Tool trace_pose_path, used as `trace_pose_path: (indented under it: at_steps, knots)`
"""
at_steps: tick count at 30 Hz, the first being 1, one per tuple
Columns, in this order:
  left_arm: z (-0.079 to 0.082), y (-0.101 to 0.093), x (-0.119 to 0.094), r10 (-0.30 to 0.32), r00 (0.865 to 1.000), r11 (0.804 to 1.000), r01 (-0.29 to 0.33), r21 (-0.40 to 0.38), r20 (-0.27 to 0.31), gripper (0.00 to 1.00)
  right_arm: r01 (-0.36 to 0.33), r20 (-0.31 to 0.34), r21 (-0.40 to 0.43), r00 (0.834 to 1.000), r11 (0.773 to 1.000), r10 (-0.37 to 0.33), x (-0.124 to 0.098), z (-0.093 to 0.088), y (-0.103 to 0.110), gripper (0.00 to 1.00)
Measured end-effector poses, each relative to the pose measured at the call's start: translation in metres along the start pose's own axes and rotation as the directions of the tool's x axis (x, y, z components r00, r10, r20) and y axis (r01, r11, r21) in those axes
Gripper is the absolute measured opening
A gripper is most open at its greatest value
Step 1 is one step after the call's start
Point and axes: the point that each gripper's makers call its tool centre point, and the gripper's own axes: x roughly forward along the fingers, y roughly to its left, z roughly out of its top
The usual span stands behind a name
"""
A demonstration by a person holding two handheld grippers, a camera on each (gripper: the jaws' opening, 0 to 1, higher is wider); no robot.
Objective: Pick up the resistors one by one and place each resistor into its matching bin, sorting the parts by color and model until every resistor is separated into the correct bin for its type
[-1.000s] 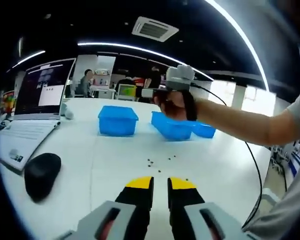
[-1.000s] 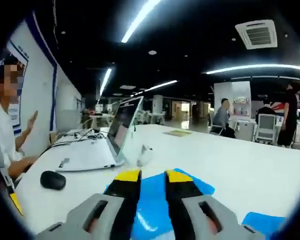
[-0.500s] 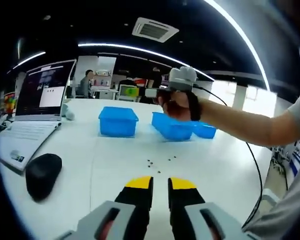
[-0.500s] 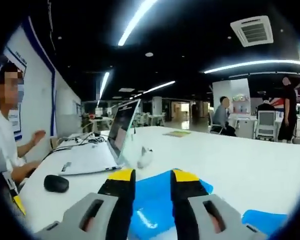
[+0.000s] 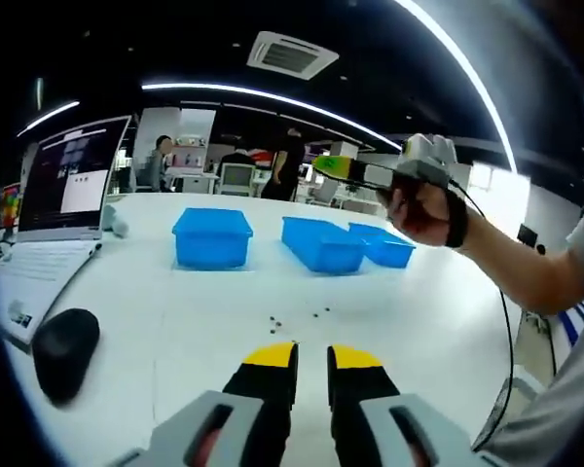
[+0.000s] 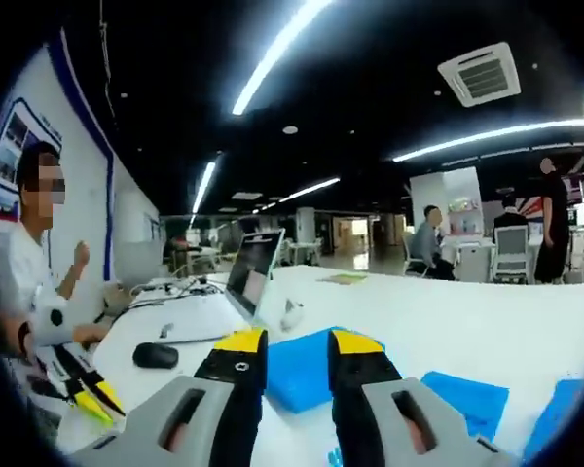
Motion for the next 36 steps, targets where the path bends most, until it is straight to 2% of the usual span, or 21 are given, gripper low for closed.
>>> trace_pose_path:
  at_steps: [4,7,9,10,11,12,14,16,19,21,23,25,26,28,29,31,33,36]
  knots:
    - [-0.001,-0.004,0.006,-0.021,1.0,1.0,0.021,0.008,-0.013,0.15,0.004,-0.022,-0.062,1.0,0.998,-0.006,-0.029,-0.006,0.009,0.27]
    - [0.001,-0.005,0.008,-0.026,1.0,1.0,0.026,0.011,-0.012,0.15,-0.012,-0.058,-0.096,0.998,0.995,0.006,-0.043,-0.015,0.016,0.26]
    - [0.002,-0.005,0.009,-0.028,1.0,1.0,0.028,0.011,-0.01,0.15,-0.094,-0.193,-0.091,0.978,0.991,0.075,-0.048,-0.045,0.033,0.24]
    - [0.002,-0.006,0.009,-0.029,1.0,1.0,0.03,0.011,-0.009,0.15,-0.125,-0.271,-0.096,0.958,0.988,0.095,-0.05,-0.061,0.038,0.24]
    - [0.002,-0.006,0.01,-0.031,0.999,0.999,0.031,0.012,-0.011,0.15,-0.15,-0.324,-0.119,0.94,0.982,0.105,-0.052,-0.072,0.042,0.24]
    - [0.002,-0.007,0.01,-0.033,0.999,0.999,0.033,0.015,-0.014,0.15,-0.155,-0.343,-0.145,0.934,0.977,0.097,-0.053,-0.077,0.043,0.24]
    - [0.001,-0.007,0.011,-0.034,0.999,0.999,0.034,0.02,-0.018,0.15,-0.156,-0.32,-0.138,0.942,0.978,0.105,-0.056,-0.074,0.045,0.24]
    - [0.002,-0.006,0.01,-0.031,0.999,0.999,0.032,0.022,-0.017,0.15,-0.156,-0.259,-0.113,0.958,0.981,0.123,-0.061,-0.061,0.047,0.24]
    - [0.001,-0.004,0.008,-0.027,0.999,0.999,0.027,0.025,-0.024,0.15,-0.108,-0.192,-0.137,0.978,0.985,0.08,-0.072,-0.045,0.041,0.24]
    - [0.0,-0.008,0.009,-0.066,0.997,0.996,0.069,0.062,-0.044,0.15,-0.064,-0.146,-0.134,0.988,0.989,0.044,-0.083,-0.036,0.037,0.24]
    - [-0.004,-0.015,0.009,-0.134,0.984,0.981,0.149,0.126,-0.117,0.16,-0.032,-0.125,-0.116,0.992,0.993,0.018,-0.097,-0.035,0.033,0.24]
    - [-0.008,-0.018,0.01,-0.161,0.968,0.964,0.197,0.18,-0.194,0.16,0.0,-0.126,-0.121,0.992,0.993,-0.016,-0.109,-0.036,0.031,0.24]
    - [-0.014,-0.019,0.011,-0.162,0.953,0.953,0.219,0.212,-0.257,0.16,0.018,-0.132,-0.132,0.991,0.991,-0.036,-0.116,-0.038,0.029,0.24]
    - [-0.025,-0.025,0.013,-0.18,0.909,0.933,0.279,0.227,-0.376,0.17,0.043,-0.14,-0.15,0.988,0.988,-0.064,-0.128,-0.04,0.029,0.24]
    - [-0.027,-0.03,0.017,-0.189,0.896,0.923,0.302,0.239,-0.402,0.17,0.048,-0.142,-0.153,0.987,0.987,-0.07,-0.134,-0.04,0.03,0.24]
    - [-0.025,-0.038,0.027,-0.185,0.888,0.911,0.315,0.266,-0.42,0.17,0.075,-0.139,-0.154,0.985,0.985,-0.097,-0.146,-0.04,0.027,0.24]
    - [-0.025,-0.041,0.036,-0.179,0.878,0.907,0.322,0.271,-0.444,0.17,0.113,-0.126,-0.146,0.983,0.983,-0.131,-0.158,-0.038,0.022,0.24]
    - [-0.028,-0.04,0.043,-0.175,0.855,0.906,0.334,0.26,-0.489,0.17,0.153,-0.104,-0.128,0.98,0.98,-0.167,-0.172,-0.036,0.015,0.24]
